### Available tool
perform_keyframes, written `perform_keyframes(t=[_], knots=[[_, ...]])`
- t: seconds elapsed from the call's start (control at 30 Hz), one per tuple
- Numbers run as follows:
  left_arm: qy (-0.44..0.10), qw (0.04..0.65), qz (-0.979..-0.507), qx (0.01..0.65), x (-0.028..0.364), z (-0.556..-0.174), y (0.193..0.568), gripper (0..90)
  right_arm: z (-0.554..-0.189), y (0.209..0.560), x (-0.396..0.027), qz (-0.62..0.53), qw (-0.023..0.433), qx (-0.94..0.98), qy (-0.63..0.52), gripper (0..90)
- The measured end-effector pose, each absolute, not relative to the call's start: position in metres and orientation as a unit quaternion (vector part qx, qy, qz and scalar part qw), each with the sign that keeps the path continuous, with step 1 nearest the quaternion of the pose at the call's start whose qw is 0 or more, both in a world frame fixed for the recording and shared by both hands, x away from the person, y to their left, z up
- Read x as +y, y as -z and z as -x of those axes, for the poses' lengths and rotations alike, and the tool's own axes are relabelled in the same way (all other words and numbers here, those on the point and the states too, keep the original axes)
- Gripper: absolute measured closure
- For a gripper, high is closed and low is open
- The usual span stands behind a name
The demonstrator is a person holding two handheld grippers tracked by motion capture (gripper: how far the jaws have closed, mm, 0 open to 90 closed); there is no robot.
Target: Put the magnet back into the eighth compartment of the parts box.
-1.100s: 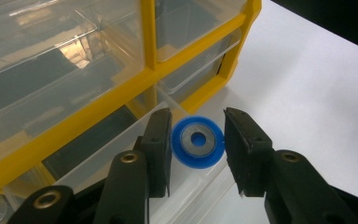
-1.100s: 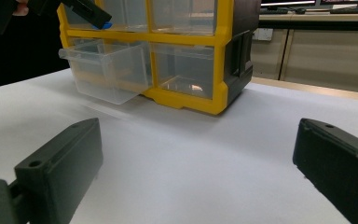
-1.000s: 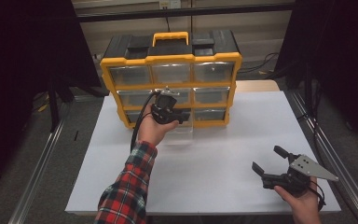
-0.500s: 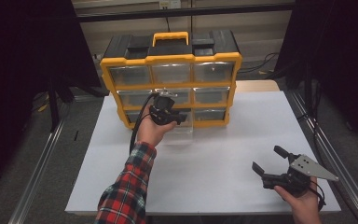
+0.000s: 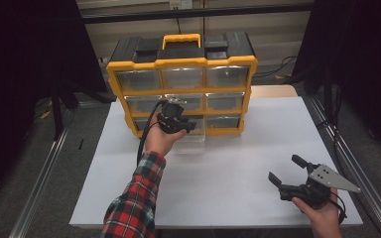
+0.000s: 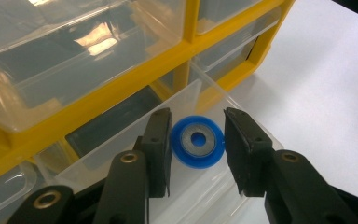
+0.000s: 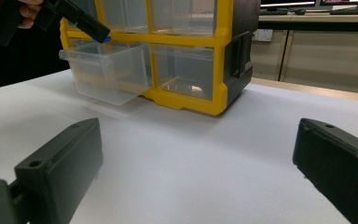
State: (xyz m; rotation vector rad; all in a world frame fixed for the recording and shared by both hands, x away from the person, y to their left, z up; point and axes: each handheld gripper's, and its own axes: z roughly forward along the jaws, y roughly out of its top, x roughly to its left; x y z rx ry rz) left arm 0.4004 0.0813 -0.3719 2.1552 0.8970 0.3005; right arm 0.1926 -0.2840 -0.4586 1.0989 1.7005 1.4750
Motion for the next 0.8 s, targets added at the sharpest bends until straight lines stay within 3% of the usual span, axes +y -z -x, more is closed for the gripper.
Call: perform_keyframes(t=[0.8], knots=[[-0.121,0.381,-0.839,0.369,0.0893,-0.4013,0.3805,62.3,-0.1926,0.4590,-0.2837,-0.415,0.311,0.647,-0.559,1.0]])
